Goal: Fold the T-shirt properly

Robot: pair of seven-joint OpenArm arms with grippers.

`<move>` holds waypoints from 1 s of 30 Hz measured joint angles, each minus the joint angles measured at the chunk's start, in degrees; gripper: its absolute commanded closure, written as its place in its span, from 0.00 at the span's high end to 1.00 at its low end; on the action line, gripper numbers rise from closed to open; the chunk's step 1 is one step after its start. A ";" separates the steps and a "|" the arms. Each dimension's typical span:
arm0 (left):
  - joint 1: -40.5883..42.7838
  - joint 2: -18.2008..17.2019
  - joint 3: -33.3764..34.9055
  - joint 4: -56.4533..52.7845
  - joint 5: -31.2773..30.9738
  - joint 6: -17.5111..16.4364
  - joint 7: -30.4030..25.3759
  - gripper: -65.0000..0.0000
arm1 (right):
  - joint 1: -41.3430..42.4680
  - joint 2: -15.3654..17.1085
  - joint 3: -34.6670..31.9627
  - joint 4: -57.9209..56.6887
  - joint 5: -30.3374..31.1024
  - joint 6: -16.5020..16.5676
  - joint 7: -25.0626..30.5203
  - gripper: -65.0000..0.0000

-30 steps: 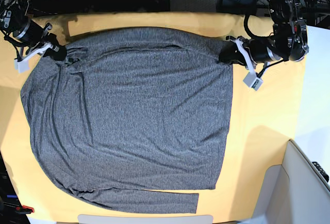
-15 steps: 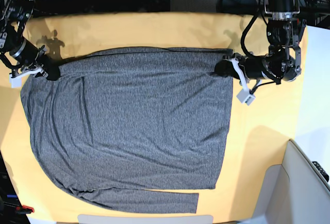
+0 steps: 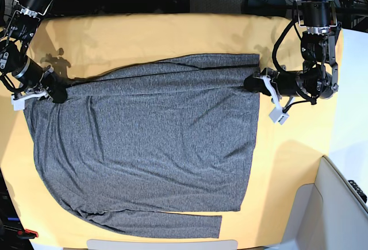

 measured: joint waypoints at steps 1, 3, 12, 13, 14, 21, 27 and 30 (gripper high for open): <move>0.02 -0.02 0.00 -0.22 0.04 0.02 0.00 0.01 | 0.00 -0.31 0.11 0.00 -0.07 0.00 0.09 0.00; 0.31 -0.07 0.00 -0.28 0.09 0.02 0.00 0.03 | 0.02 -1.05 0.09 0.00 -0.74 0.00 0.20 0.07; 1.75 -2.38 -0.17 -0.48 -0.63 0.17 -0.17 0.39 | -0.90 -1.38 0.26 0.33 -1.51 0.04 0.42 0.63; 1.73 -3.17 -0.31 -0.48 -0.17 0.22 -0.17 0.39 | -0.90 -1.25 0.26 0.33 -1.49 0.04 0.44 0.63; 1.70 -3.82 -0.35 -0.48 0.48 0.22 -0.17 0.39 | -0.90 -0.92 0.26 0.33 -1.51 0.04 0.37 0.63; 1.70 -5.57 -0.39 -0.48 0.07 0.17 0.00 0.39 | -0.59 0.94 6.40 0.31 0.79 -0.20 0.31 0.63; 2.97 -5.68 -0.37 -0.37 -0.57 0.00 -0.35 0.39 | -2.45 1.99 7.91 0.33 9.01 0.17 0.22 0.63; 2.84 -5.79 -0.37 -0.37 -0.31 0.00 -0.31 0.39 | -5.05 2.32 9.49 0.31 8.94 0.07 0.35 0.63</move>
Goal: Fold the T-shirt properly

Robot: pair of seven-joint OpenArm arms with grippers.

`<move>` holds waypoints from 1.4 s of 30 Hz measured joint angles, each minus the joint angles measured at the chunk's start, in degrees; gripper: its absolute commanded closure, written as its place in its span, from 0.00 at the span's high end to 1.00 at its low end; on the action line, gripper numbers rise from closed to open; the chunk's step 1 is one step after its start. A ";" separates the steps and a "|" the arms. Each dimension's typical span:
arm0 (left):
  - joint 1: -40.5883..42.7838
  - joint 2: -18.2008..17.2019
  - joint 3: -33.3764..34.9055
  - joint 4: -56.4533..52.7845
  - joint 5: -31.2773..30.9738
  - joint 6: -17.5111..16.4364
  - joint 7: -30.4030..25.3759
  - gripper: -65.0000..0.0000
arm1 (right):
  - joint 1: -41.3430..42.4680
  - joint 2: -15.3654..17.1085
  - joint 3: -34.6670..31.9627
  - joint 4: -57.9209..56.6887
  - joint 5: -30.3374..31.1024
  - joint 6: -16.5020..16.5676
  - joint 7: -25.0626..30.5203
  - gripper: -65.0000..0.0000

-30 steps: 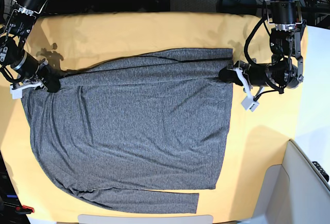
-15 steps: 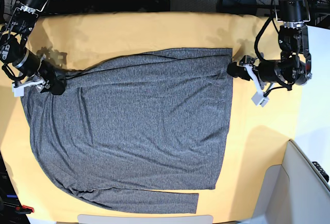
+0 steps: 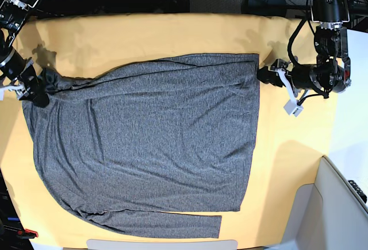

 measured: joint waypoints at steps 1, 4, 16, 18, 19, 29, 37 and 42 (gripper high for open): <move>0.11 -0.20 0.00 0.00 -0.02 -0.02 -0.02 0.39 | -1.14 -0.13 1.33 -0.13 0.07 -0.07 0.00 0.63; 2.10 -2.10 0.26 2.67 0.00 0.00 0.13 0.39 | -3.91 -1.25 5.38 -0.26 -0.33 -0.35 0.04 0.63; 2.82 -2.21 0.26 4.50 0.42 0.00 0.00 0.39 | -3.28 -7.41 9.66 -1.11 -4.46 0.26 1.84 0.63; 3.02 -2.08 0.26 4.50 0.39 -0.02 0.17 0.39 | -1.66 -8.85 9.68 -0.98 -6.40 0.63 2.23 0.63; 2.99 -2.05 0.26 4.50 0.39 -0.02 0.11 0.39 | -1.05 -9.38 9.68 -0.98 -6.97 0.63 2.47 0.63; 4.57 -2.21 0.11 4.52 0.02 0.00 -0.55 0.39 | 1.14 -10.73 9.64 -0.90 -8.79 0.66 1.99 0.62; 5.11 -2.19 -0.15 2.91 -0.90 -0.02 -2.08 0.39 | 1.57 -10.40 8.24 -0.96 -12.31 0.59 0.96 0.18; 4.37 -0.85 -0.79 -2.14 -3.37 -0.26 -4.13 0.39 | 1.57 -10.38 7.34 -0.94 -14.40 0.61 0.96 0.11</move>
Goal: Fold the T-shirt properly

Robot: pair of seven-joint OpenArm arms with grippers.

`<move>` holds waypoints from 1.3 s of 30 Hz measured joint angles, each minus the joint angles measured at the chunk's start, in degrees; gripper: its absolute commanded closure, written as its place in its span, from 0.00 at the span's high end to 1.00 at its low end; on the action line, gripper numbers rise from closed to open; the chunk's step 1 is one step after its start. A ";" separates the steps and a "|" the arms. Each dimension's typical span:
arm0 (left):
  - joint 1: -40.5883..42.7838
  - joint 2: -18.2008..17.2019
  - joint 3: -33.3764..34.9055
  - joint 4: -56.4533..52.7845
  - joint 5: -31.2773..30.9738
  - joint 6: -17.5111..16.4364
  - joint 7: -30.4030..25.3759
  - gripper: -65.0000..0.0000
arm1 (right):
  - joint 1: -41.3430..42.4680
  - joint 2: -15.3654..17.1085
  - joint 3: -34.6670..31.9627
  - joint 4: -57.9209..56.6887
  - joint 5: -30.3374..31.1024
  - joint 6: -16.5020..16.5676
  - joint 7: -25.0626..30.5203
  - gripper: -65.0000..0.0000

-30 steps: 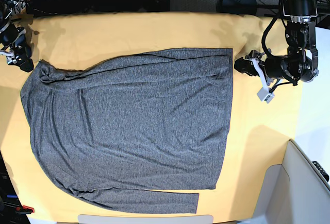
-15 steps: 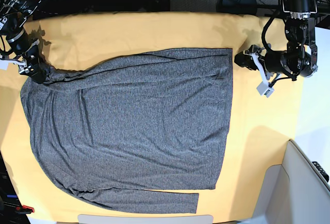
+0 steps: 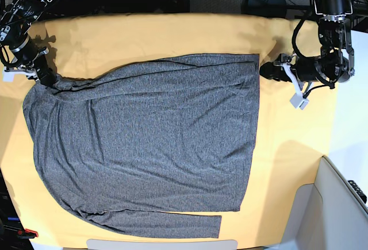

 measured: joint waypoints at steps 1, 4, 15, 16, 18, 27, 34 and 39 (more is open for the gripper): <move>-0.15 0.46 -0.02 -0.42 0.02 0.02 -0.46 0.39 | 0.00 0.04 -0.33 0.09 0.00 0.02 0.00 0.11; -0.46 1.44 -0.22 -1.81 -1.03 -0.26 -0.76 0.39 | 0.00 0.11 -0.48 0.11 -0.15 0.02 -0.02 0.11; -0.57 4.37 -0.37 -1.90 -1.27 -0.31 -1.49 0.39 | 0.00 0.11 -0.48 0.11 -0.35 0.02 0.00 0.11; -0.57 4.55 -0.48 -1.57 -1.25 -0.42 -1.09 0.39 | 0.00 0.09 -0.48 0.11 -0.42 0.02 0.00 0.11; -0.42 5.53 -0.48 0.07 -0.33 -0.33 -0.04 0.39 | 0.00 0.11 -0.48 0.11 -0.37 0.02 0.00 0.11; 0.90 8.00 -0.48 5.60 2.62 0.44 1.55 0.39 | 0.00 0.09 -0.48 0.17 -0.37 0.02 0.00 0.11; 1.01 7.98 -0.48 5.68 2.43 0.26 1.86 0.39 | 0.00 0.02 -0.48 0.17 -0.39 0.02 0.04 0.11; 1.03 7.87 -0.37 5.53 -0.44 0.24 3.17 0.41 | 0.00 -0.02 -0.48 0.17 -0.39 0.02 0.02 0.11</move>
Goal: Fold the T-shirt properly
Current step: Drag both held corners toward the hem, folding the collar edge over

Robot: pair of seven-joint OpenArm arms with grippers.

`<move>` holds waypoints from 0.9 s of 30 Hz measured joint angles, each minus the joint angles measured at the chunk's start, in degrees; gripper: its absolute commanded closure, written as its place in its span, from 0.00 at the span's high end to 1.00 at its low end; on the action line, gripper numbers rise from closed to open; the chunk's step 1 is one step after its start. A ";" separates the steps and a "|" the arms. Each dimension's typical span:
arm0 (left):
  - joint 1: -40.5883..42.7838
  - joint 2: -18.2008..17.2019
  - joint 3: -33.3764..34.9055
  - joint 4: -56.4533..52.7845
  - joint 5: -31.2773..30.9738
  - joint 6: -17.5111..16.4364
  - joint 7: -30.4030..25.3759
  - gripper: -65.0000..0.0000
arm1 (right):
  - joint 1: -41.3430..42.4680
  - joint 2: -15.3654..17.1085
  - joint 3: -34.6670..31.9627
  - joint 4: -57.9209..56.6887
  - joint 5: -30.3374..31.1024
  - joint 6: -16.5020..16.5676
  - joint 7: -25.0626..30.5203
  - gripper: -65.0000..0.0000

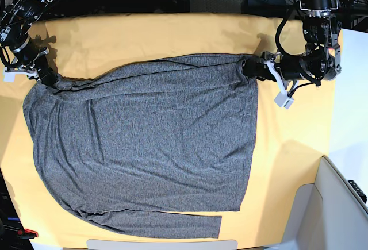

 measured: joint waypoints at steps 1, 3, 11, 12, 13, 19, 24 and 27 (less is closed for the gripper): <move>0.13 0.13 0.26 -0.07 -1.99 -0.24 0.24 0.43 | 0.00 0.00 0.00 0.00 -0.04 0.00 0.02 0.11; 0.59 0.44 0.63 -0.39 -5.75 -0.20 0.83 0.45 | -0.02 -0.02 0.00 0.00 -0.02 0.00 0.02 0.11; -1.36 0.44 0.94 -0.94 -6.38 0.22 1.25 0.46 | -0.15 -0.02 0.00 0.04 0.00 0.02 0.13 0.11; -1.79 0.46 0.94 -1.46 -6.73 0.20 1.01 0.46 | -0.15 -0.02 0.00 0.04 0.02 0.02 0.13 0.11; -1.92 0.50 0.94 -2.21 -7.06 0.20 0.83 0.46 | -0.15 -0.02 0.00 0.04 0.02 0.02 0.11 0.11; -1.64 0.48 0.92 -4.20 -8.04 0.17 0.87 0.46 | -0.17 -0.02 0.00 0.04 0.07 0.02 0.13 0.11; -1.73 0.48 0.92 -4.20 -7.87 0.20 0.87 0.44 | -0.17 -0.02 0.00 0.04 0.04 0.02 0.15 0.11; -1.73 0.48 0.92 -4.22 -7.30 0.20 0.85 0.30 | -0.31 -0.02 -0.07 0.04 0.04 0.13 0.20 0.11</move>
